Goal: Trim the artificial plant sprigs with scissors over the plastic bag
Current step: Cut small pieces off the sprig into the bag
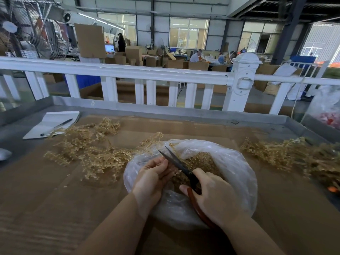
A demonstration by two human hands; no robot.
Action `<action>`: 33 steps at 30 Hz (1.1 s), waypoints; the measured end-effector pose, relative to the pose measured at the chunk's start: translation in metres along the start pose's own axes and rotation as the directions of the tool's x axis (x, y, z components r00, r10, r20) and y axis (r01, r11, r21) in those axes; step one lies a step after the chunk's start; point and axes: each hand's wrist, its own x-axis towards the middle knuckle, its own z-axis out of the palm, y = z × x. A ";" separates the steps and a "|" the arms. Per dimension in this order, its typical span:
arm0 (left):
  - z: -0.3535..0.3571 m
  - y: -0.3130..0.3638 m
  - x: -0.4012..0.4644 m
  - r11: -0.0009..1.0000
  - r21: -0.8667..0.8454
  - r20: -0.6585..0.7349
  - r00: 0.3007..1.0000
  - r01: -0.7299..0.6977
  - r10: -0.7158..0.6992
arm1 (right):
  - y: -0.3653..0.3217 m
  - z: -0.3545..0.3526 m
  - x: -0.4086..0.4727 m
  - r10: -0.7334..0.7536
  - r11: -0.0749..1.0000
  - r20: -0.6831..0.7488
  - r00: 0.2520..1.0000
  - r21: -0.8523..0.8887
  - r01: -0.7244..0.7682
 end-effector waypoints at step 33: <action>-0.002 0.002 -0.003 0.996 0.028 0.072 0.994 0.083 -0.085 | -0.009 0.007 0.014 -0.097 0.995 0.008 0.995 0.032 0.097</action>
